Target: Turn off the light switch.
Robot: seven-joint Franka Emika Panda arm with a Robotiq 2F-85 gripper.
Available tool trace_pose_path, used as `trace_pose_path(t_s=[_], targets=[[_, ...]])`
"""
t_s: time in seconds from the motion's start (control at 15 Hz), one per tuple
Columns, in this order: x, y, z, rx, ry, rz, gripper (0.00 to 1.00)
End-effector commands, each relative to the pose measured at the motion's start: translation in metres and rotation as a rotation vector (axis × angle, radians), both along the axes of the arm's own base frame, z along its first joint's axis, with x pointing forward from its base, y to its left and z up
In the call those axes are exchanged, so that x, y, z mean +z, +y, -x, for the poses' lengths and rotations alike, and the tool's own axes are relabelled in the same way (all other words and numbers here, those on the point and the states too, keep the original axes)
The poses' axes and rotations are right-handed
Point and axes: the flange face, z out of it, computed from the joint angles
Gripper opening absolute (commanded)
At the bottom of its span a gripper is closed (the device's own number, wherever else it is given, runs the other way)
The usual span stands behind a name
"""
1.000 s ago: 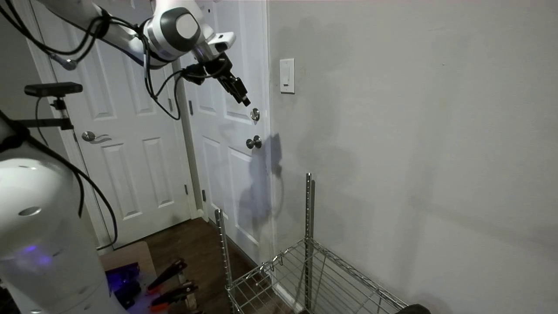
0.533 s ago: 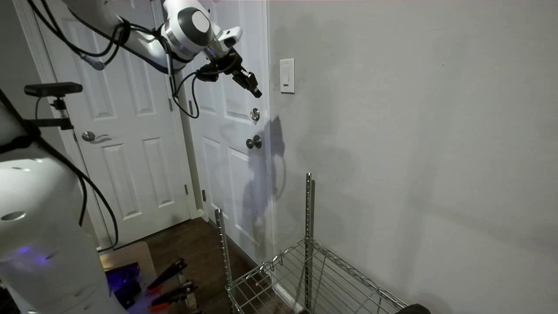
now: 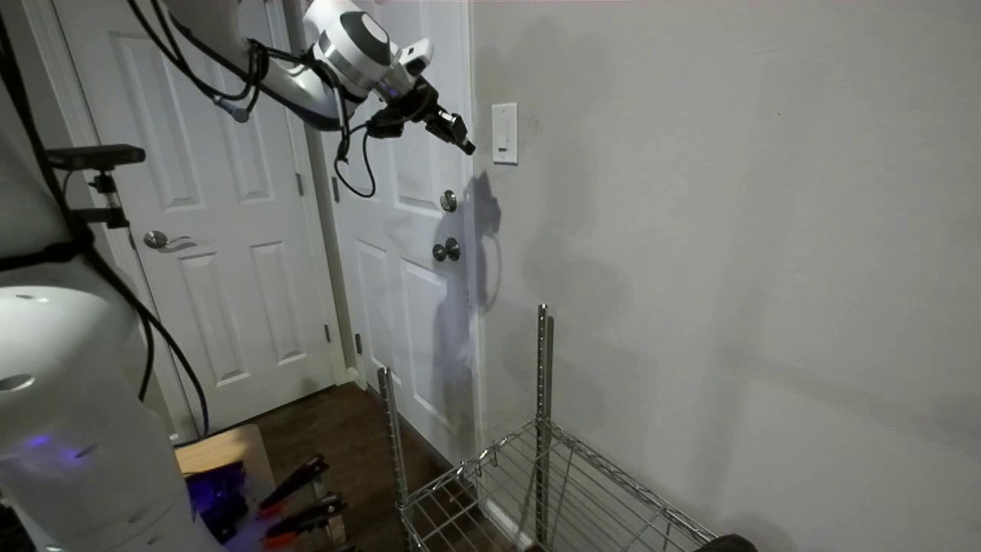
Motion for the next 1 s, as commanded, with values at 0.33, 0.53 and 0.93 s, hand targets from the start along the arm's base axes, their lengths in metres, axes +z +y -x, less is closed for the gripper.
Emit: trace_pose_path(t_s=[0.33, 0.53, 0.93], targets=[[-0.001, 0.012, -0.041, -0.032, -0.038, -0.015, 0.0], [0.001, 0.014, -0.05, -0.037, -0.046, -0.025, 0.0], [0.003, 0.016, -0.068, -0.052, -0.053, -0.035, 0.0]])
